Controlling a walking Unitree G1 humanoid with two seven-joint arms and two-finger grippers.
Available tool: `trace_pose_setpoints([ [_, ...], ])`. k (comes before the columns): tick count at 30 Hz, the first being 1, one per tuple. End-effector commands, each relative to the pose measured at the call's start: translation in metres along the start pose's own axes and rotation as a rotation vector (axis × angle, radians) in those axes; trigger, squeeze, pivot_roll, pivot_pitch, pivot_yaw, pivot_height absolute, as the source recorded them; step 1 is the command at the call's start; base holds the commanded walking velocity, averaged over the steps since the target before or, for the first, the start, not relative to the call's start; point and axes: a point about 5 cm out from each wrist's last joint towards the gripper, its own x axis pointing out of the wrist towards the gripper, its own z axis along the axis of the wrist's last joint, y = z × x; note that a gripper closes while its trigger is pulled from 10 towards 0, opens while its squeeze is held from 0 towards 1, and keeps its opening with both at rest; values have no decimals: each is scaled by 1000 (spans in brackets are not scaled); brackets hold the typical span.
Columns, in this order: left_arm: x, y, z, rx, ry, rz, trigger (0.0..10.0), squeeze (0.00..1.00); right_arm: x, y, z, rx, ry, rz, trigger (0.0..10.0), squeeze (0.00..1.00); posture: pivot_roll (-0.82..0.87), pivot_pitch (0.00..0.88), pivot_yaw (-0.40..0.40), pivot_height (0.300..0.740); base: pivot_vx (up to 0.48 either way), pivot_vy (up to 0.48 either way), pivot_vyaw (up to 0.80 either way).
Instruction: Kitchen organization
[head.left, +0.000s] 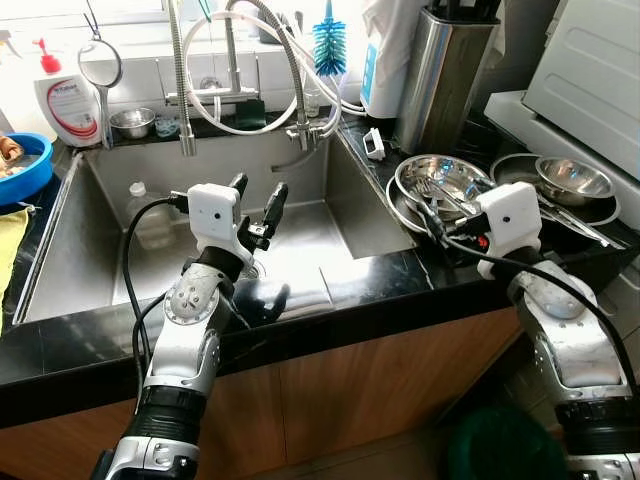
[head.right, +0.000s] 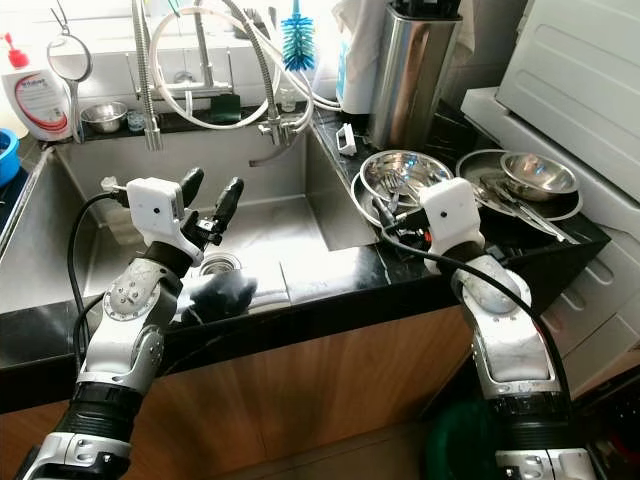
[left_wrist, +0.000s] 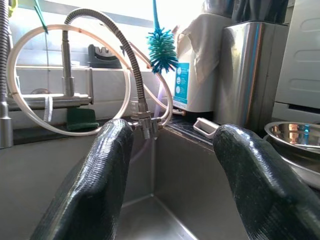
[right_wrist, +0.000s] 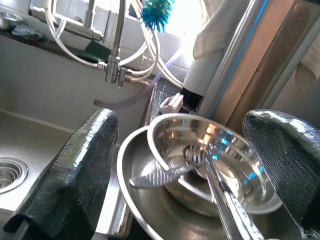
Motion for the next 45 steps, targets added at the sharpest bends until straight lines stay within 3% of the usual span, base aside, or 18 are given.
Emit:
trace_pose_setpoints([
  [1, 5, 2, 7, 7, -27, 0, 10000, 0, 2, -2, 6, -6, -27, 10, 10000, 0, 5, 0, -37, 740, 0, 0, 0],
  [11, 4, -1, 5, 4, -21, -5, 10000, 0, 3, 13, -5, -22, 30, 137, 10000, 0, 9, 0, -41, 740, 0, 0, 0],
  [19, 3, -1, 3, -2, -14, -7, 10000, 0, 2, 17, -16, -26, 63, 152, 10000, 0, 11, 0, -43, 740, 0, 0, 0],
  [21, 3, -2, 3, -4, -13, -8, 10000, 0, 2, 16, -18, -30, 69, 141, 9412, 0, 10, 0, -43, 740, 0, 0, 0],
  [22, 3, -2, 3, -4, -12, -9, 10000, 0, 2, 16, -19, -30, 71, 141, 5569, 0, 11, 0, -44, 740, 0, 0, 0],
  [23, 3, -2, 2, -5, -12, -8, 10000, 0, 2, 15, -20, -30, 71, 135, 0, 0, 11, 0, -45, 740, 0, 0, 0],
  [45, 2, -3, 1, -9, -6, -10, 10000, 0, 2, 13, -24, -43, 83, 123, 0, 0, 12, 0, -47, 740, 0, 0, 0],
])
